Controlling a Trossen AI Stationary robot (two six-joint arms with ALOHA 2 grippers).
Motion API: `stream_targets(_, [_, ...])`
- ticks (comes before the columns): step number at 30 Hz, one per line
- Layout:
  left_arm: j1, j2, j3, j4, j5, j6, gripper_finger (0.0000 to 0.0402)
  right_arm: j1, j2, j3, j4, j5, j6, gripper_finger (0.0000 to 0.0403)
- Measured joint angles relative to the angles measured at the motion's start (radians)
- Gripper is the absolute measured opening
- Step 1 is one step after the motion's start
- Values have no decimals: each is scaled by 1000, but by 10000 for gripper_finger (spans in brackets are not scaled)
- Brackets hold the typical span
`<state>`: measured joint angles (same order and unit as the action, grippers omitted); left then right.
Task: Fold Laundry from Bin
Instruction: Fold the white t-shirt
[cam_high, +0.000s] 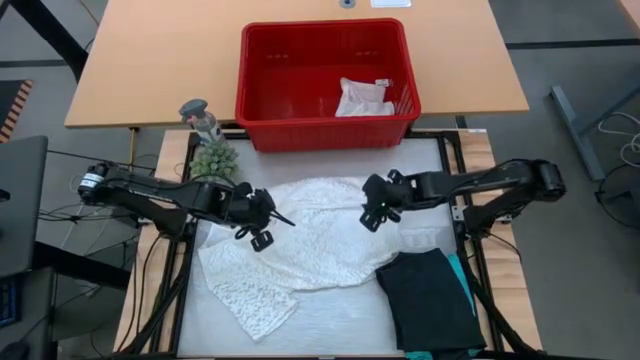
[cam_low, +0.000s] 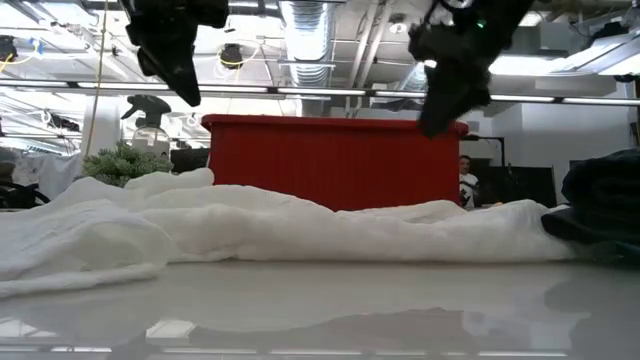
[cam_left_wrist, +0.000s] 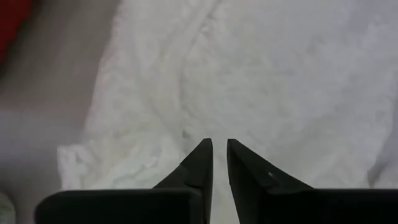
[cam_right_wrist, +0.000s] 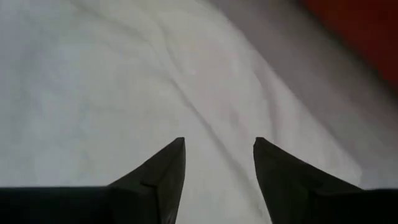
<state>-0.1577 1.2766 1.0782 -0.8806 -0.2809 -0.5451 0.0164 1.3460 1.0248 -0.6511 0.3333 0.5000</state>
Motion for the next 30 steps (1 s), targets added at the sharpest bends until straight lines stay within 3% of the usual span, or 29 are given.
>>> stream_targets(2, [0, -7, 1, -10, 21, -3, 46, -11, -6, 0, 104, -27, -46, 214])
stream_targets(5, [0, -48, 44, -80, -6, -70, 57, -48, 13, 0, 315, -157, -89, 214])
stream_targets(8, [0, -130, 116, -138, -62, -130, 59, -84, 72, 1, 504, -280, -112, 214])
stream_targets(12, [-1, -253, 169, -198, -44, -235, 59, -109, 190, 27, 686, -341, -166, 214])
stream_targets(17, [-46, -367, 115, -285, 18, -442, 59, -130, 369, 187, 702, -394, -234, 214])
stream_targets(21, [-139, -392, 27, -279, 66, -634, 50, -131, 494, 323, 653, -509, -249, 209])
stream_targets(24, [-252, -378, -42, -219, 108, -728, 24, -125, 567, 402, 639, -593, -280, 199])
stream_targets(30, [-445, -284, -163, -118, 91, -938, 1, -120, 698, 545, 595, -626, -322, 172])
